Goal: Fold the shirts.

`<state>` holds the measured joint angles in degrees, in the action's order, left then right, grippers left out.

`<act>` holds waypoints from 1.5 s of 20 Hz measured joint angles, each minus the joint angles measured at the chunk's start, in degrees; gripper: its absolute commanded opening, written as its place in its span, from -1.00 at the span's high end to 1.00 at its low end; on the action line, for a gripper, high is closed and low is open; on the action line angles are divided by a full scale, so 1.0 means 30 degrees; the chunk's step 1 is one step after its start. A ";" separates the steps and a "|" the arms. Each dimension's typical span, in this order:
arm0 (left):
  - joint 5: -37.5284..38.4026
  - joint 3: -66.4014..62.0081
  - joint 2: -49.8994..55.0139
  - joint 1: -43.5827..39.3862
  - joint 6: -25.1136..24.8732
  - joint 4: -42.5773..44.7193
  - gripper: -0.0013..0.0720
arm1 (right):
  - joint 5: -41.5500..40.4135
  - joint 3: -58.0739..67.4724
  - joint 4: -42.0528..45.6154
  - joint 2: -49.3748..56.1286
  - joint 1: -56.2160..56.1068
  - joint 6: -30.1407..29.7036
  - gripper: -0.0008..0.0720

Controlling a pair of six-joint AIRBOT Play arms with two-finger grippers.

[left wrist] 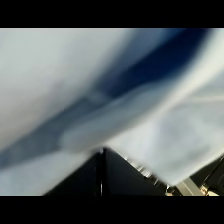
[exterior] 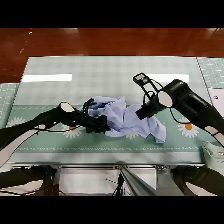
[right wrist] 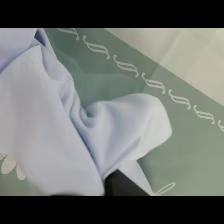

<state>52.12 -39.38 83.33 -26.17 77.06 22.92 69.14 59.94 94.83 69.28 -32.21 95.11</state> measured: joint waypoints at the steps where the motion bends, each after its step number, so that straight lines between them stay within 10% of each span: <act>1: 0.0036 -0.0175 0.0029 0.0080 -0.0197 -0.0058 0.90 | 0.0066 0.0000 0.0007 0.0000 0.0000 0.0000 0.87; 10: 0.3730 -0.3672 -0.4867 0.2841 -0.3541 -0.0627 0.90 | 0.0335 0.0036 0.2994 -0.2637 0.0000 0.0634 0.87; 22: 0.4685 -0.8990 -1.5205 1.5030 -0.3016 -0.0444 0.90 | 0.0787 0.0080 0.7730 -1.2196 0.0051 0.3366 0.87; 30: 0.6608 -1.1307 -1.5897 1.6225 -0.2769 -0.0568 0.90 | 0.0889 0.0095 0.1698 -1.3908 0.0015 0.4182 0.87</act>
<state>71.94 -73.30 35.64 22.50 68.75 21.21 71.81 60.23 99.92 27.55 -32.16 107.66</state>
